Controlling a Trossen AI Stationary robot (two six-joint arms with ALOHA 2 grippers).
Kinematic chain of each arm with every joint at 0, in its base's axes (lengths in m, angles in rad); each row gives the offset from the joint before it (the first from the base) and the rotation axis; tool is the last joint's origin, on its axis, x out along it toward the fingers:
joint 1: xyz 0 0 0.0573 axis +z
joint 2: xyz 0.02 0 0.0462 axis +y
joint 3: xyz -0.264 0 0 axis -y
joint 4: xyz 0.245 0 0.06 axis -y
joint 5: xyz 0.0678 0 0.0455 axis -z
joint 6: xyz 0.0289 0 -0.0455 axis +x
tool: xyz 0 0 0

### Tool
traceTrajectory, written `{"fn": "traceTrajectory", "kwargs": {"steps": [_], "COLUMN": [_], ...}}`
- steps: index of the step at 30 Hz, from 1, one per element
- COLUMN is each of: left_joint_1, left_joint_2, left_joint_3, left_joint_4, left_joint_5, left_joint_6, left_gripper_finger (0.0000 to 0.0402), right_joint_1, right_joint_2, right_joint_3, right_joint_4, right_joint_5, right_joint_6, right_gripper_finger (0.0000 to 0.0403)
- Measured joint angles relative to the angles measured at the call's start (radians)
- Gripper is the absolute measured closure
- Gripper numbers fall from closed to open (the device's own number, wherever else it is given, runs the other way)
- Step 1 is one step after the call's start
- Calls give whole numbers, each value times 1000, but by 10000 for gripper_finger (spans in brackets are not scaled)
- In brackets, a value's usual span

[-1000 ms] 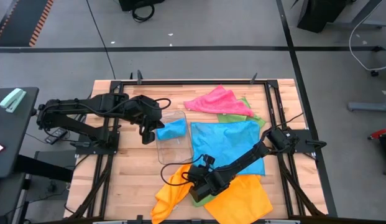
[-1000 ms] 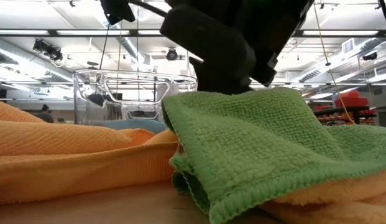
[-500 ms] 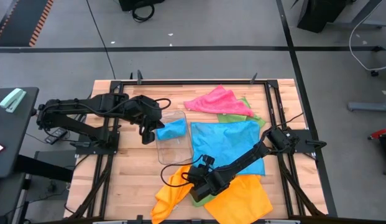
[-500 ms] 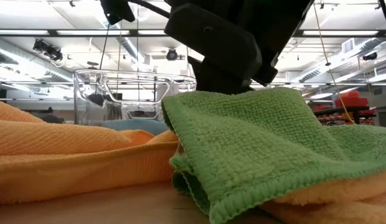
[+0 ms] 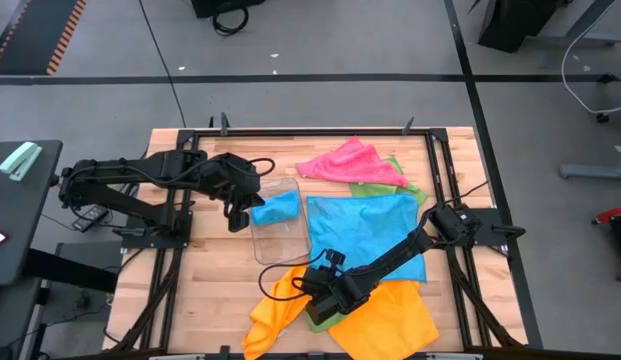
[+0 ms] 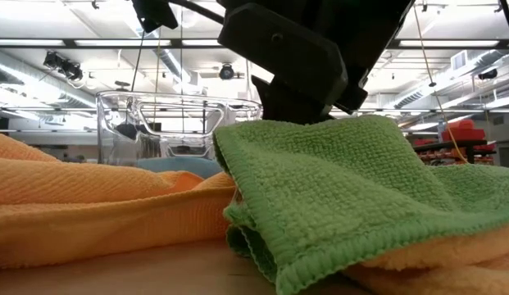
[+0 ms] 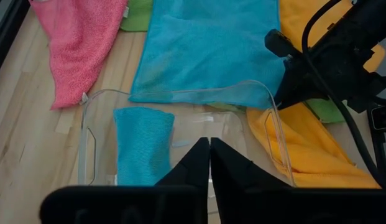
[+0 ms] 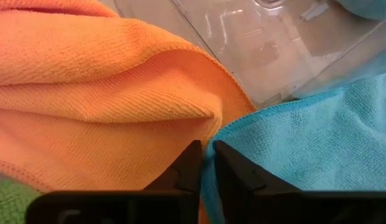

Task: Fold microfiber towels
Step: Fold the blue towel

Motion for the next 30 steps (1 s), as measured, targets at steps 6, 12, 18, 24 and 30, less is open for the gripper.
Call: {"fn": "traceTrajectory", "kwargs": {"steps": [6,12,18,24,30], "left_joint_1": [0,0,0,0,0], "left_joint_2": [0,0,0,2,2], "left_joint_3": [0,0,0,0,0], "left_joint_4": [0,0,0,2,16], "left_joint_5": [0,0,0,0,0], "left_joint_6": [0,0,9,33,35], "left_gripper_finger": [378,393,379,377,393], "right_joint_1": [0,1,0,1,0], "right_joint_2": [0,-10,-59,-82,-82], "right_joint_3": [0,-1,-1,-1,-13], "right_joint_4": [0,-2,-25,-44,-18], "right_joint_5": [-1,-17,-9,-8,-8], "right_joint_6": [5,42,58,92,101], "right_gripper_finger": [362,363,363,363,350]}}
